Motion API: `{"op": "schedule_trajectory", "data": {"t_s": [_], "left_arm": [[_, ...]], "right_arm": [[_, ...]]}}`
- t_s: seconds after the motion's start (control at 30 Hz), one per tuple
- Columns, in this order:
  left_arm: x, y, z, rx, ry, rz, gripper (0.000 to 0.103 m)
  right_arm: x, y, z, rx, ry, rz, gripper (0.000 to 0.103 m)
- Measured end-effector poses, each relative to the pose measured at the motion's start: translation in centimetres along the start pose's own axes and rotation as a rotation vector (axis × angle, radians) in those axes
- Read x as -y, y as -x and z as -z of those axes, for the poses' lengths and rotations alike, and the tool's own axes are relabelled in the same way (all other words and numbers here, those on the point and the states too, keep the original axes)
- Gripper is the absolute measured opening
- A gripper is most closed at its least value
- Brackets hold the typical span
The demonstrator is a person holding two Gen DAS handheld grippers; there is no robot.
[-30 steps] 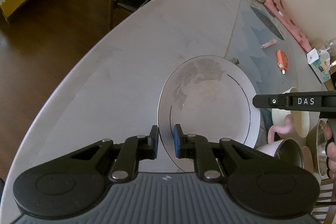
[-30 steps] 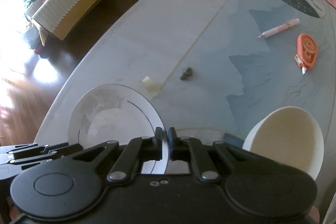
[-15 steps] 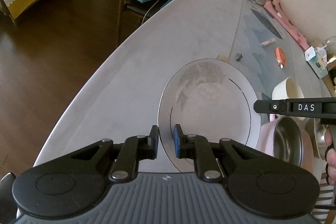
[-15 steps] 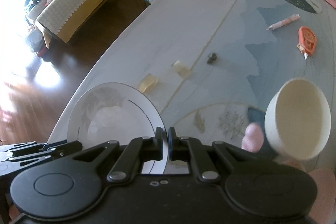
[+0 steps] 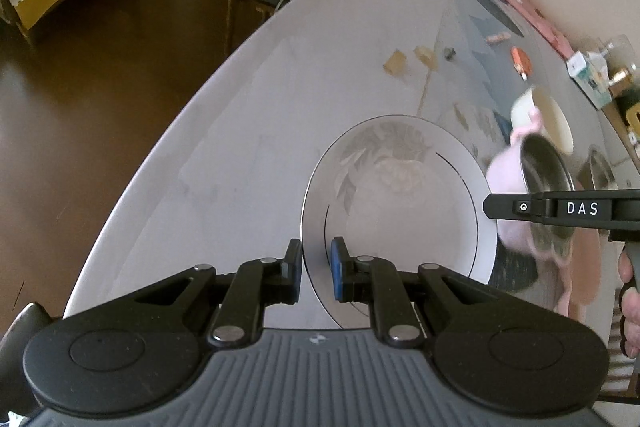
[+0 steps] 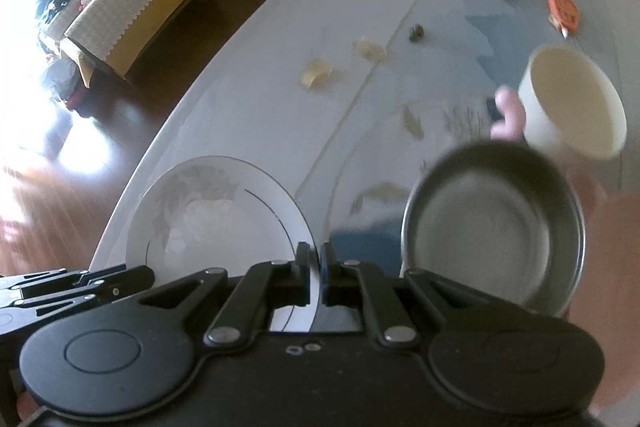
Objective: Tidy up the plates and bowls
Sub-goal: 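Lift the small white plate with both grippers and carry it toward the large plate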
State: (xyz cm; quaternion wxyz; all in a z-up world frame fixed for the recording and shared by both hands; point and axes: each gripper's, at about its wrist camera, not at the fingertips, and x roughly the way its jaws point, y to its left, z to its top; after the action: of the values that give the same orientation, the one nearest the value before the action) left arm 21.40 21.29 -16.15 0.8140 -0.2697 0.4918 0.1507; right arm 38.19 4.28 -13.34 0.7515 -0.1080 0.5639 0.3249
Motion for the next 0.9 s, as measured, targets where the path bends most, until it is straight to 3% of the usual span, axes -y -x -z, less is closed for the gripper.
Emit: {"op": "schedule_trajectory", "data": {"t_s": [0.4, 0.9], "left_arm": [[2.1, 1.8, 5.0, -0.047, -0.148, 0.059, 0.013], [11.2, 1.4, 10.1, -0.122, -0.374, 0.155, 0.013]], "right_arm": [[1.1, 3.1, 7.8, 0.034, -0.151, 0.043, 0.006], [7.5, 8.8, 18.2, 0.081, -0.385, 0.123, 0.006]]}}
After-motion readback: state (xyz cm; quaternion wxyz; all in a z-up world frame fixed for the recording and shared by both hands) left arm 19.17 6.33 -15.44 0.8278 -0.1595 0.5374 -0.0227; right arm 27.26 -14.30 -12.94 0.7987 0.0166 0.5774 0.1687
